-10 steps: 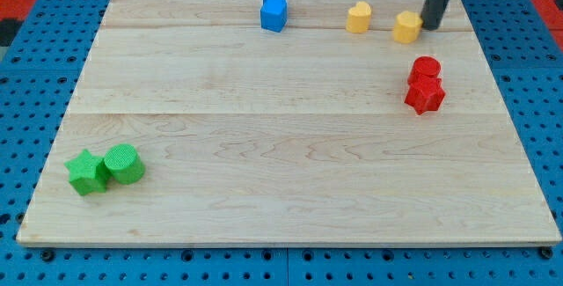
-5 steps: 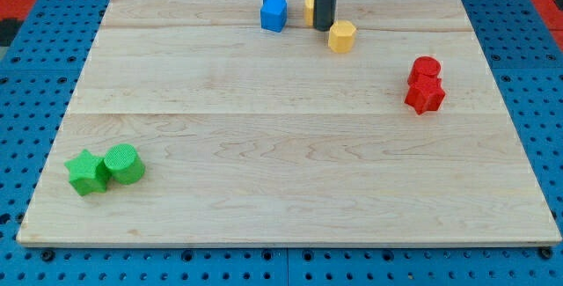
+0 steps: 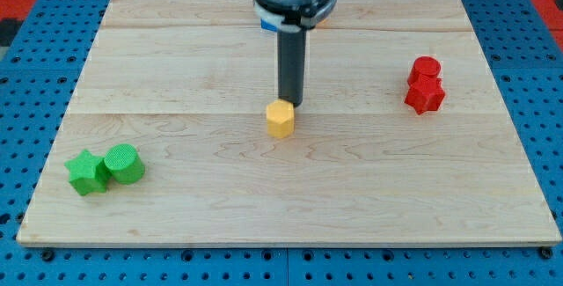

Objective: Push the yellow hexagon towards the bottom center

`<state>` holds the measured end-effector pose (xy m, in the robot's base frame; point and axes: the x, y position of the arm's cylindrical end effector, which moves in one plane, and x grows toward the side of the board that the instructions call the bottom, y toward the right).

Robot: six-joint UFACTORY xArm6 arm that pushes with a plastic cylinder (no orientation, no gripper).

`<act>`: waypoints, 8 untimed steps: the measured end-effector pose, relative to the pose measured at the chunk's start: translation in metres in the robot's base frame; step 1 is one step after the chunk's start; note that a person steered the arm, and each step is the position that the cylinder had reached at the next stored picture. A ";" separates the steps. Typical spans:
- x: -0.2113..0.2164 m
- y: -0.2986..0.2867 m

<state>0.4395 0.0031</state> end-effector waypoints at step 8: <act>-0.162 0.232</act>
